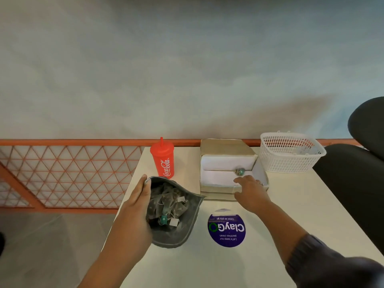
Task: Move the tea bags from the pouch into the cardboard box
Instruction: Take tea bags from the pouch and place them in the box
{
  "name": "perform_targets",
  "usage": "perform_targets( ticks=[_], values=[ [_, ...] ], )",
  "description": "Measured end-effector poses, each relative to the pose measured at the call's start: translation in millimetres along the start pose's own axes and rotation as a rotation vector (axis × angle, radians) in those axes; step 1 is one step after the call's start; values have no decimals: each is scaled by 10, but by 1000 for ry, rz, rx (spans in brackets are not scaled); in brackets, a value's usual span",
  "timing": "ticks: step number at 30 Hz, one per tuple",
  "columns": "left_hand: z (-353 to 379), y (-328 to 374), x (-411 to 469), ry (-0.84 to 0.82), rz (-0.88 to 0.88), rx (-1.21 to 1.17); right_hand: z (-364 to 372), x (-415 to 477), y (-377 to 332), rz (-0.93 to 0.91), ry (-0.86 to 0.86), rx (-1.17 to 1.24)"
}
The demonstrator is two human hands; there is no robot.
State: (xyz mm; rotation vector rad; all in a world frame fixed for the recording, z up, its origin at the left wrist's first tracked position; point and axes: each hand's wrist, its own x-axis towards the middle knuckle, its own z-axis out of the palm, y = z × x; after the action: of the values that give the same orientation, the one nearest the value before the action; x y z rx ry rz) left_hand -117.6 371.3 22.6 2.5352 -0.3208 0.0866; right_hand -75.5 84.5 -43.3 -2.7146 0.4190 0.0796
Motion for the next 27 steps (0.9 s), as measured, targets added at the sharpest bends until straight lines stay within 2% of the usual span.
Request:
perform_targets(
  ticks=[5,7,13,17,21,23,27],
  values=[
    [92,20,25,30,-16,-31,236,380,221,-42,-139,-149],
    [162,27,6,44,-23,-25,358,478,309,-75,-143,-205],
    [418,-12,-112,110,-6,-17,642,558,525,-157,105,-245],
    [557,-125,-251,167,4,-41,772,347,620,-280,346,-237],
    [707,-295,-388,289,115,19,912,-19,685,-406,430,-203],
    [773,-382,-456,301,190,90,995,-240,730,-445,460,-178],
    [900,-504,-619,333,209,123,1099,-689,779,-454,556,-159]
  ],
)
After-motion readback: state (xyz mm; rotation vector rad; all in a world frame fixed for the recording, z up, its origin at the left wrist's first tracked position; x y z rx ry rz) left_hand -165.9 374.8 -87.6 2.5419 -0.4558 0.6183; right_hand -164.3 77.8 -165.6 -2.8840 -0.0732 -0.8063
